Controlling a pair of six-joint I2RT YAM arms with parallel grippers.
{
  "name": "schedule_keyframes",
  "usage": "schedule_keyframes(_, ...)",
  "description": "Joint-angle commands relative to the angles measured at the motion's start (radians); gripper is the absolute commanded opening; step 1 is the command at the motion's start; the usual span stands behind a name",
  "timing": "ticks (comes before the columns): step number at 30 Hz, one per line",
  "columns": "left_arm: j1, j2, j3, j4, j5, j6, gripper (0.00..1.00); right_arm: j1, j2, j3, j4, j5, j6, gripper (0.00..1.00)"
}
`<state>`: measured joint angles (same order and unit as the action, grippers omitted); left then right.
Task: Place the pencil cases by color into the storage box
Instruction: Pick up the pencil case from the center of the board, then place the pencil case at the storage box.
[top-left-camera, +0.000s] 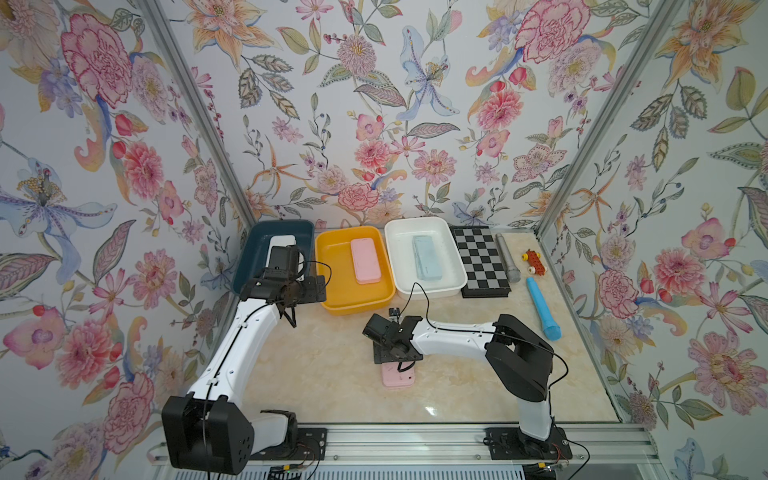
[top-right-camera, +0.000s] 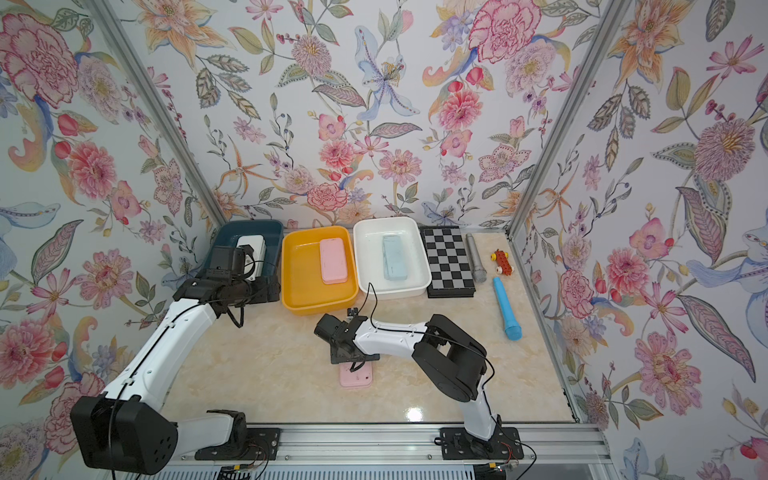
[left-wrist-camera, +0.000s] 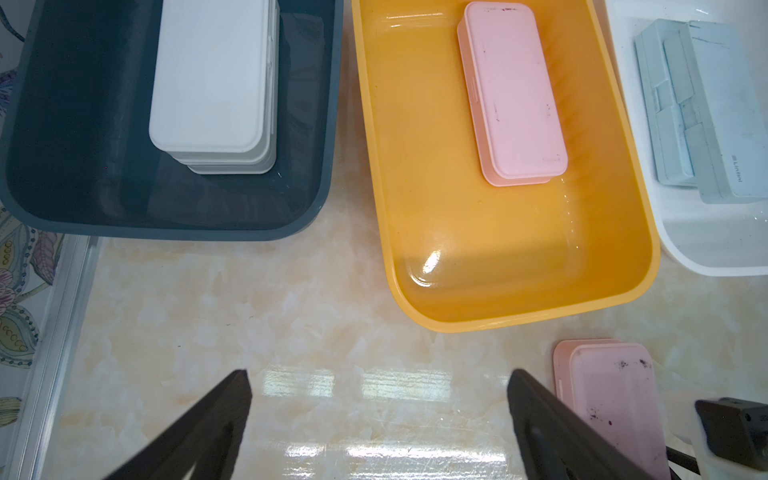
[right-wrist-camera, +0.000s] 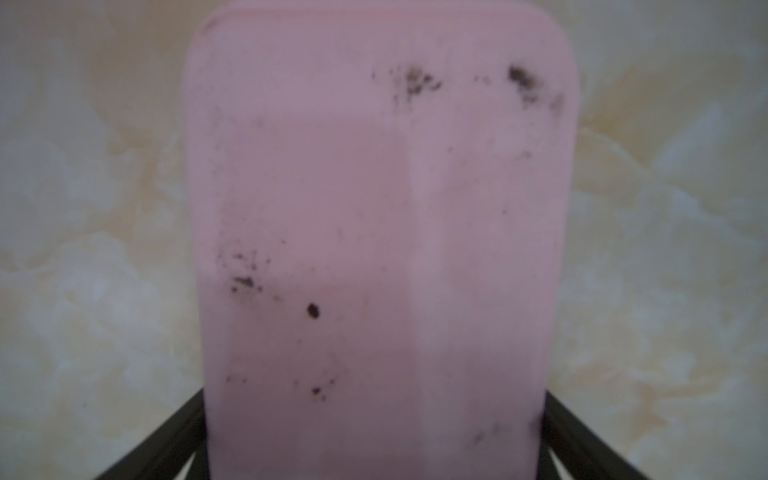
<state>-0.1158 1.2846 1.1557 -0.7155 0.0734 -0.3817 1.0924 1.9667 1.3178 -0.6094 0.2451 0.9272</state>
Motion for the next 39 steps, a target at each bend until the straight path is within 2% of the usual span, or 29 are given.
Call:
schedule_keyframes(1, 0.012, 0.007, -0.015, 0.014, 0.011, 0.0, 0.99, 0.002, -0.053, -0.011, -0.031, 0.05, -0.012, 0.77)
schedule_keyframes(6, 0.011, 0.009, -0.027, 0.021, 0.012, 0.001, 0.99, 0.008, -0.093, 0.024, -0.08, 0.115, -0.035, 0.77)
schedule_keyframes(11, 0.015, 0.016, -0.033, 0.028, 0.006, 0.001, 0.98, 0.012, -0.13, 0.139, -0.16, 0.192, -0.099, 0.78)
schedule_keyframes(19, 0.08, 0.05, -0.029, 0.039, 0.04, -0.033, 0.99, -0.05, -0.095, 0.339, -0.173, 0.201, -0.239, 0.78)
schedule_keyframes(22, 0.115, 0.069, -0.025, 0.051, 0.072, -0.046, 0.99, -0.089, -0.035, 0.442, -0.153, 0.184, -0.308, 0.79)
schedule_keyframes(25, 0.137, 0.086, -0.022, 0.061, 0.079, -0.045, 0.99, -0.127, 0.07, 0.613, -0.168, 0.16, -0.384, 0.79)
schedule_keyframes(33, 0.208, 0.113, -0.033, 0.099, 0.111, -0.05, 0.99, -0.208, 0.453, 1.208, -0.254, 0.054, -0.574, 0.79)
schedule_keyframes(36, 0.22, 0.11, -0.039, 0.11, 0.104, -0.049, 0.99, -0.238, 0.539, 1.304, -0.218, 0.006, -0.605, 0.78)
schedule_keyframes(39, 0.229, 0.099, -0.052, 0.125, 0.105, -0.052, 0.99, -0.269, 0.565, 1.287, -0.132, -0.036, -0.636, 0.78)
